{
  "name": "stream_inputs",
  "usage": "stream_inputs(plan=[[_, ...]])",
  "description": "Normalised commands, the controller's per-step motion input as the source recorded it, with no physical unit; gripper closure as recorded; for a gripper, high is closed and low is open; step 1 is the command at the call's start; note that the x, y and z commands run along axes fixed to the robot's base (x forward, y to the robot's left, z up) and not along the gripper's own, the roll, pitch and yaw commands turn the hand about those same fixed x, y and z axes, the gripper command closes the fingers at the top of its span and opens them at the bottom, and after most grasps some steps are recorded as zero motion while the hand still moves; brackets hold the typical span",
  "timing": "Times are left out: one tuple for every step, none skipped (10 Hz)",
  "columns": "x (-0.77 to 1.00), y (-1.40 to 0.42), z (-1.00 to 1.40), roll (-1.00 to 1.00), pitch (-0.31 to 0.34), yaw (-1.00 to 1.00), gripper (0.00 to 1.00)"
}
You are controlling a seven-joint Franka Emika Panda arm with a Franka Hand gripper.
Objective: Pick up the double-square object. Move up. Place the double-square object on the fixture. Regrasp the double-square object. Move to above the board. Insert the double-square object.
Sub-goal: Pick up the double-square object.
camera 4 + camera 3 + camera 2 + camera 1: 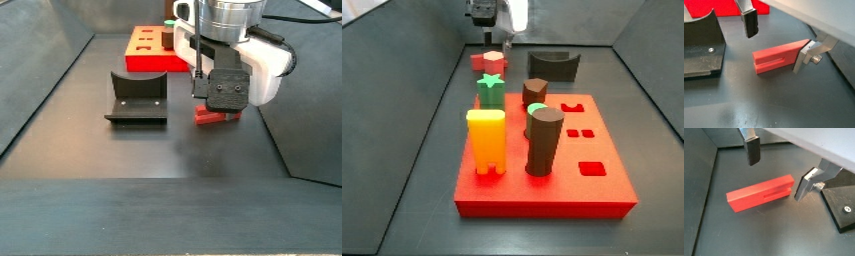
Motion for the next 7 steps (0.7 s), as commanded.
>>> stream_inputs(plan=[[-0.10,-0.06,-0.87,-0.04,-0.170,-0.39,0.00],[-0.06,-0.09,-0.94,-0.01,-0.147,-0.43,0.00],[0.00,-0.06,-1.00,0.00,-0.096,-0.45,0.00],[0.01,-0.02,-1.00,0.00,-0.081,-0.46,0.00],[0.17,0.00,-0.98,-0.01,-0.046,-0.44,0.00],[0.20,0.04,-0.90,-0.07,-0.029,-0.35,0.00],[0.00,0.00,0.00,-0.01,0.026,0.00,0.00]])
